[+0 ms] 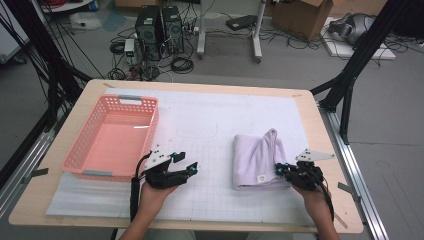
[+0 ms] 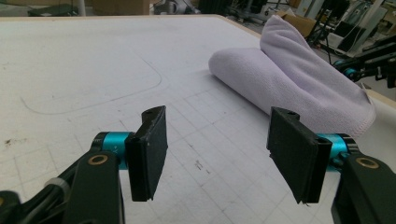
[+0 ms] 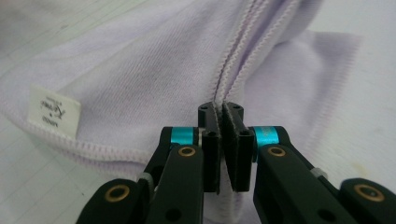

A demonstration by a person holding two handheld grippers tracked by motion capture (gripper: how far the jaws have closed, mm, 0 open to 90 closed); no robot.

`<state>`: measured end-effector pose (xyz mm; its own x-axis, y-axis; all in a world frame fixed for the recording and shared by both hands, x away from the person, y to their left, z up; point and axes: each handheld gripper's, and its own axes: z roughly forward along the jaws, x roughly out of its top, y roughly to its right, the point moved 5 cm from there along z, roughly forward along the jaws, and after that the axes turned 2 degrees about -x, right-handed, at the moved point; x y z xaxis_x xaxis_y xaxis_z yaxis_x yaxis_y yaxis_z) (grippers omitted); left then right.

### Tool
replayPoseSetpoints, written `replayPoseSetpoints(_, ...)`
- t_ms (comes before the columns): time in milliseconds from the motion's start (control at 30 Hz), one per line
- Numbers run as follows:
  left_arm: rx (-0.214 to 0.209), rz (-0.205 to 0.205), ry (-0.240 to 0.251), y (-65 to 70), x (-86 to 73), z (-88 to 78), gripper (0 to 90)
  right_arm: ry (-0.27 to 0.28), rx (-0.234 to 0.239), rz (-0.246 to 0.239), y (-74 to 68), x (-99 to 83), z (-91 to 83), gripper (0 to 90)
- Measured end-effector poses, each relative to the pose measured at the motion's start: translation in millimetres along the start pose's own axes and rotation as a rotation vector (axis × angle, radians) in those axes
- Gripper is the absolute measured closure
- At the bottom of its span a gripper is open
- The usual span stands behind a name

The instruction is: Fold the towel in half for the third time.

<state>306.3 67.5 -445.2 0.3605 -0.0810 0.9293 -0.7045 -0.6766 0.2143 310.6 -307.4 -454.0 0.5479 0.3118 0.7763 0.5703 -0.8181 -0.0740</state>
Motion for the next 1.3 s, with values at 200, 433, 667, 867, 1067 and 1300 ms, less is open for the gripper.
replayPoseSetpoints(200,0.004,0.0,0.014,0.5,0.7,-2.0,38.5,-0.025,-0.073,0.025,7.2,-5.0,-14.1,75.7)
replayPoseSetpoints(433,0.004,0.007,0.009,1.1,-1.1,-0.8,38.5,0.104,0.005,0.019,-10.7,11.4,-18.6,58.6)
replayPoseSetpoints(667,0.011,0.007,0.012,0.8,-1.1,-2.4,38.5,-0.023,-0.073,-0.047,-18.9,4.2,24.9,57.7)
replayPoseSetpoints(867,0.018,0.007,0.007,-0.8,-3.1,-3.9,38.6,-0.061,-0.132,-0.005,-7.5,1.9,10.5,79.0)
replayPoseSetpoints(1067,0.018,0.009,0.006,0.5,-3.7,-3.3,38.6,-0.051,-0.181,0.043,2.9,-0.6,-11.8,69.8)
replayPoseSetpoints(1300,0.016,0.012,0.001,0.6,-4.1,-0.8,38.5,-0.01,-0.089,0.094,4.1,-4.9,-2.6,58.9)
